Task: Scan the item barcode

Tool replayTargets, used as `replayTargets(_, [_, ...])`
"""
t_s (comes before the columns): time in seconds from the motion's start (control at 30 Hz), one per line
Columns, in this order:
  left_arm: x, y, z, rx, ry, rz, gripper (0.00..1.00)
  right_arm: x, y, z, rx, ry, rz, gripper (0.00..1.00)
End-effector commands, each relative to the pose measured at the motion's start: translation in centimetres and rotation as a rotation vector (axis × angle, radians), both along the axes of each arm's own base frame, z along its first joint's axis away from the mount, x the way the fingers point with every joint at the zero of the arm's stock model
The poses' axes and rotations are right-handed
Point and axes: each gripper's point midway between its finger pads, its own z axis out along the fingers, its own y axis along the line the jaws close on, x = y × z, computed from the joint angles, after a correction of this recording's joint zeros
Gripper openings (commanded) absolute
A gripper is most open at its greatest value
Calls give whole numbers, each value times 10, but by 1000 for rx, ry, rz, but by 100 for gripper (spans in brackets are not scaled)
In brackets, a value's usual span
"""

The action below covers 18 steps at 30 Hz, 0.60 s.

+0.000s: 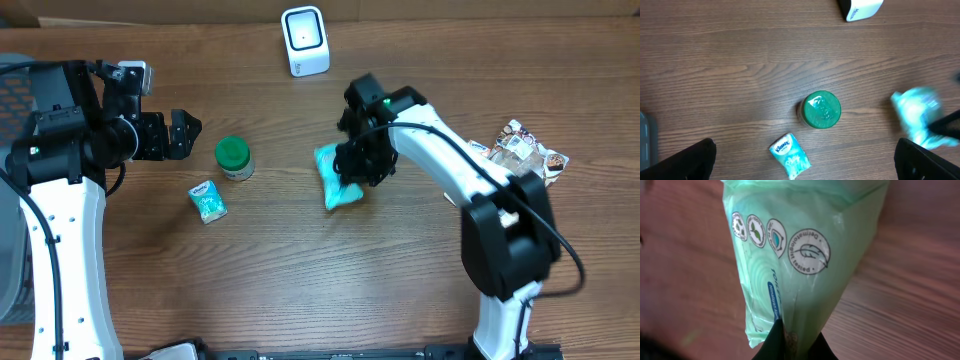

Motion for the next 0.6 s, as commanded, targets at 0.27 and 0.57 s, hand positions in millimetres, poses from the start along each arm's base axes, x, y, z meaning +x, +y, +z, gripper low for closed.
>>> replayTargets(0.27, [3, -4, 11, 7, -35, -25, 100, 25, -73, 24, -867, -476, -107, 4])
replayTargets(0.57, [3, -4, 11, 7, -35, -25, 100, 15, -64, -14, -908, -402, -28, 4])
